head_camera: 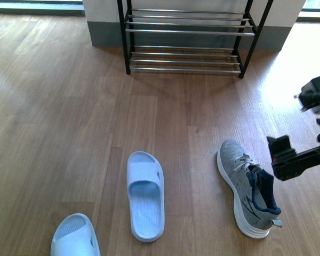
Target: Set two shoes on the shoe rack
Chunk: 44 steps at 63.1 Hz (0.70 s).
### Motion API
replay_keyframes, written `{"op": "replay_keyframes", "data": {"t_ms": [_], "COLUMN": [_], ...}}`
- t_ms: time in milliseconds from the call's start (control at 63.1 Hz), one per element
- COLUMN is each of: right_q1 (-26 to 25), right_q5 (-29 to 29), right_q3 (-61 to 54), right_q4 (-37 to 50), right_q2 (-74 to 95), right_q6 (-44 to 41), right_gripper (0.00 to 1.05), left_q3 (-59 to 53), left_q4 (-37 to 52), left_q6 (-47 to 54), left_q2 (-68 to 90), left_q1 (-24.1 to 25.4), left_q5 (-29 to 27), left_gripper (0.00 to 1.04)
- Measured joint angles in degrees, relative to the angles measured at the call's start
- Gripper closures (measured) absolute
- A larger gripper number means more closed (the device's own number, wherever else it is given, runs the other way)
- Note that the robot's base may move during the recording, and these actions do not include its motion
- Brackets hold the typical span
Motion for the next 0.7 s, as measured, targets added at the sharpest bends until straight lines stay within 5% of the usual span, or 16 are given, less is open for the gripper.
{"op": "replay_keyframes", "data": {"t_ms": [269,697], "right_q1": [-5.3,-8.9], "right_q5": [2.0,4.0], "right_q3": [14.9,24.7], "right_q4": [-3.0,-5.7], "right_q2": [21.9,33.2], "right_q6": [-3.0,-2.9], "right_gripper": [0.09,0.09], "left_q3": [0.0,0.0], "left_q4": [0.0,0.0], "left_q6": [0.0,0.0], "left_q2": [0.0,0.0], "left_q1": [0.0,0.0], "left_q5": [0.0,0.0], "left_gripper": [1.04,1.04]}}
